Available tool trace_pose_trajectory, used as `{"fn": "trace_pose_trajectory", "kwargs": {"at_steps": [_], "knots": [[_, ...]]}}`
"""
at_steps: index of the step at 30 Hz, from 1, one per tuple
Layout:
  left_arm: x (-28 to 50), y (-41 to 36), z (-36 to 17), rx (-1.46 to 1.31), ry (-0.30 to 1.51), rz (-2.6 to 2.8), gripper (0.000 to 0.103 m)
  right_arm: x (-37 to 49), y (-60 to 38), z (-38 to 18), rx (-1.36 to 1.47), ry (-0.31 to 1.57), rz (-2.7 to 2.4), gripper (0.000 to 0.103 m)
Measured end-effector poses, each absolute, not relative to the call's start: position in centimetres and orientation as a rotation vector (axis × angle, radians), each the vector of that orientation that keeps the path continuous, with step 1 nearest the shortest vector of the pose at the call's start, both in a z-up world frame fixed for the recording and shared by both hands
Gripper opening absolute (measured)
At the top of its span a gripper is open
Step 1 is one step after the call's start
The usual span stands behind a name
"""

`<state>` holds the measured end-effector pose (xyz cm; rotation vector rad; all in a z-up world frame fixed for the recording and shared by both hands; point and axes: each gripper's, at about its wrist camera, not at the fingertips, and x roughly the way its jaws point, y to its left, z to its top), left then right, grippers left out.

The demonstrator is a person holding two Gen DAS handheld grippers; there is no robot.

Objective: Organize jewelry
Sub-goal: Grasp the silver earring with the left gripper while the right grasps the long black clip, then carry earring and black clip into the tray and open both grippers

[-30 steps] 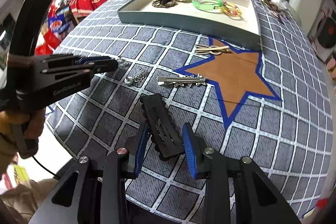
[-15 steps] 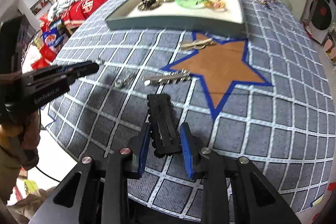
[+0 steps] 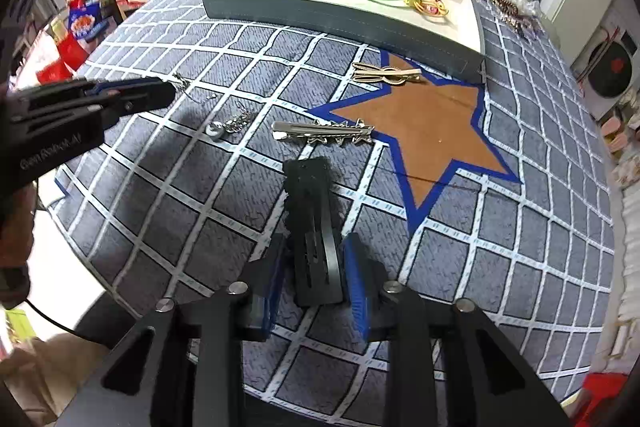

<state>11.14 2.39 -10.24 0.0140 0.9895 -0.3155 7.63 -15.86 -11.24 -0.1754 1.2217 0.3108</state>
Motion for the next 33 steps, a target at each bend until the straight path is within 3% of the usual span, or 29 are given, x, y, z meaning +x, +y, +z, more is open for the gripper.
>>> {"fn": "trace_pose_trajectory", "kwargs": {"at_steps": [16, 33], "knots": [[11.5, 2.8, -7.6, 0.01, 0.944, -0.306, 0.021, 8.3, -19.1, -7.1, 0.065, 1.093, 0.293, 0.031], [20.0, 2.4, -3.4, 0.029, 0.874, -0.284, 0.021, 19.0, -21.2, -2.2, 0.132, 1.014, 0.269, 0.031]]}}
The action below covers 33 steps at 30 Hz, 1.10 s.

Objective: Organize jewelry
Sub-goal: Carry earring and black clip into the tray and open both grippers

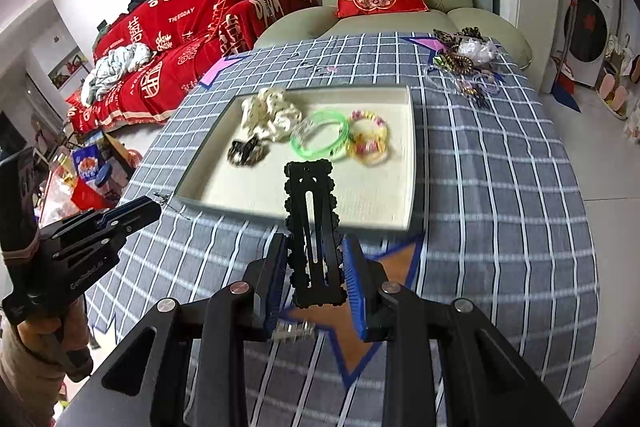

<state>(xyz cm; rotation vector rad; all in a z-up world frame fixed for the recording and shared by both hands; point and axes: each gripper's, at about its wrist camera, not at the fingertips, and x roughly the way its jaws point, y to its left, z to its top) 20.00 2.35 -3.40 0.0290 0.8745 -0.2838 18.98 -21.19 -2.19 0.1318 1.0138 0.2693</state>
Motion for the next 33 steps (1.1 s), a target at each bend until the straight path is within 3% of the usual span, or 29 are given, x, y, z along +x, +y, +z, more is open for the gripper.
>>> {"fn": "trace_pose_trajectory", "kwargs": {"at_steps": [15, 33], "knots": [[28.7, -0.3, -7.9, 0.023, 0.978, -0.277, 0.021, 28.7, -21.1, -7.6, 0.146, 1.094, 0.206, 0.031], [30.6, -2.9, -11.7, 0.115, 1.033, -0.277, 0.021, 31.5, -22.3, -11.8, 0.227, 1.143, 0.139, 0.034]]}}
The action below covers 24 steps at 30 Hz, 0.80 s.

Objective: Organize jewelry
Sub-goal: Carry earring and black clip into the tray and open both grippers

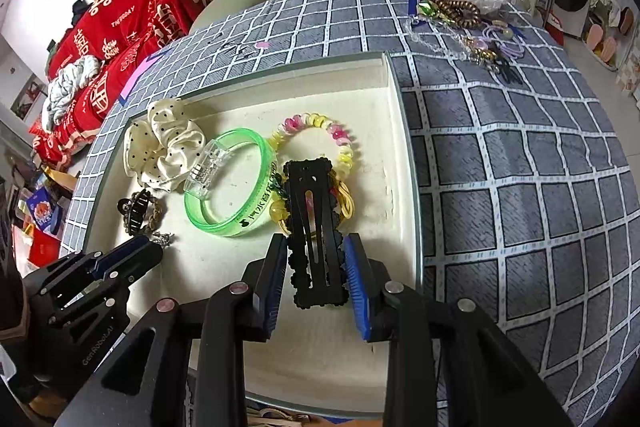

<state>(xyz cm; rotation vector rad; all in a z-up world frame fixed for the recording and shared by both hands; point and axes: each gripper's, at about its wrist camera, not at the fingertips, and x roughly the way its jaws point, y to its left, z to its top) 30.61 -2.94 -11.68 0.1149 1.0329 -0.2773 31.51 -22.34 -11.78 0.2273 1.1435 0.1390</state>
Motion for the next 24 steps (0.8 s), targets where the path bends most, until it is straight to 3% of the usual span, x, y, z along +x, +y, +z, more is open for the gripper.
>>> {"fn": "trace_pose_trajectory", "kwargs": {"at_steps": [4, 8, 17, 18, 20, 24], "knots": [[30.7, -3.2, -11.6, 0.132, 1.034, -0.263, 0.021, 31.5, -22.1, -11.8, 0.216, 1.136, 0.143, 0.034], [30.6, -3.3, -11.5, 0.149, 1.033, -0.23, 0.021, 31.5, -22.0, -11.4, 0.24, 1.124, 0.155, 0.057], [30.4, -2.9, -11.0, 0.148, 1.02, -0.221, 0.022, 30.0, -22.9, -8.8, 0.304, 1.05, 0.17, 0.057], [30.4, -2.9, -11.1, 0.148, 1.022, -0.22, 0.025, 29.7, -23.0, -8.6, 0.306, 1.043, 0.169, 0.058], [30.5, -2.9, -11.2, 0.141, 1.018, -0.211, 0.093, 29.2, -23.1, -8.1, 0.311, 1.034, 0.172, 0.058], [30.2, -3.1, -10.7, 0.141, 0.987, -0.214, 0.097, 28.1, -23.4, -7.5, 0.324, 1.02, 0.178, 0.058]]}}
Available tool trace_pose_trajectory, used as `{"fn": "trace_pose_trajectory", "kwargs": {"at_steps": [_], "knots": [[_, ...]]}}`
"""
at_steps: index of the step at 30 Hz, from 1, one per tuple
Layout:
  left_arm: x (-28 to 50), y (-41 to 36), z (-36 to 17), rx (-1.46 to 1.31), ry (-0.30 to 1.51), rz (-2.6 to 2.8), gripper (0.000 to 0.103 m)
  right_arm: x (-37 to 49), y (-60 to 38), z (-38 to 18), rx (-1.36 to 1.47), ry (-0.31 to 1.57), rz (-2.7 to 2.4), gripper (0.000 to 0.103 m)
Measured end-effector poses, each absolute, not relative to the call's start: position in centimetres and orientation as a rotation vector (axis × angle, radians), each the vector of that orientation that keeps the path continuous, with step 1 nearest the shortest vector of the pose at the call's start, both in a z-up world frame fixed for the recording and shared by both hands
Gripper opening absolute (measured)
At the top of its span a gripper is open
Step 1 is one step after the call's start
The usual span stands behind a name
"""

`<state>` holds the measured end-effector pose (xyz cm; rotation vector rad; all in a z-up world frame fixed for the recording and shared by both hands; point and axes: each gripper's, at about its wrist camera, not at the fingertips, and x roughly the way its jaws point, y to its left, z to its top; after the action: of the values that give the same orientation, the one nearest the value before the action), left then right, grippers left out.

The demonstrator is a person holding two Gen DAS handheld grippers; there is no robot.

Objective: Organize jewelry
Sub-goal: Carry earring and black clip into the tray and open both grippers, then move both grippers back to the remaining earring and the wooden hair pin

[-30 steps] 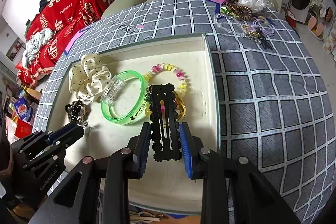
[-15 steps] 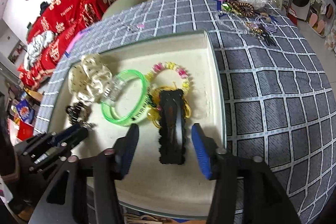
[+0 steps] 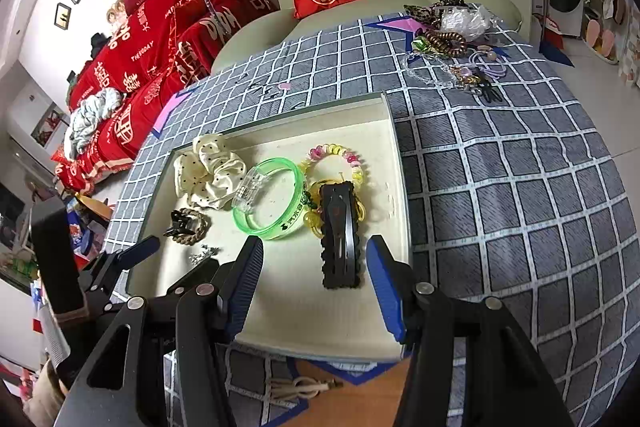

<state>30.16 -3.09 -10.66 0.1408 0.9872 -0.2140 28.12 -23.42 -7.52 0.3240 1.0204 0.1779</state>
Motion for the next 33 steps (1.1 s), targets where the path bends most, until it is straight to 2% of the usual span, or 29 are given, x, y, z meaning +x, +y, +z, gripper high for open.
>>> {"fn": "trace_pose_trajectory", "kwargs": {"at_steps": [4, 6, 10, 12, 15, 17, 33], "knots": [[29.9, -3.2, -10.2, 0.14, 0.979, -0.206, 0.097, 27.5, -23.7, -7.2, 0.336, 1.019, 0.182, 0.058], [29.5, -3.0, -9.7, 0.13, 0.964, -0.203, 0.099, 27.1, -23.8, -7.1, 0.34, 1.021, 0.184, 0.067], [28.5, -2.8, -8.8, 0.134, 0.941, -0.186, 0.103, 26.1, -23.9, -6.7, 0.344, 1.015, 0.188, 0.073], [27.7, -2.5, -8.3, 0.13, 0.933, -0.182, 0.103, 25.4, -23.8, -6.5, 0.345, 1.015, 0.193, 0.082], [26.4, -2.1, -7.7, 0.115, 0.936, -0.187, 0.103, 24.1, -23.8, -5.9, 0.352, 1.006, 0.199, 0.084], [25.5, -1.9, -7.4, 0.109, 0.939, -0.193, 0.103, 23.2, -23.9, -5.6, 0.362, 1.001, 0.2, 0.091], [15.9, -0.1, -7.7, 0.161, 0.924, -0.199, 0.103, 14.5, -23.7, -5.6, 0.361, 1.038, 0.201, 0.091]]}}
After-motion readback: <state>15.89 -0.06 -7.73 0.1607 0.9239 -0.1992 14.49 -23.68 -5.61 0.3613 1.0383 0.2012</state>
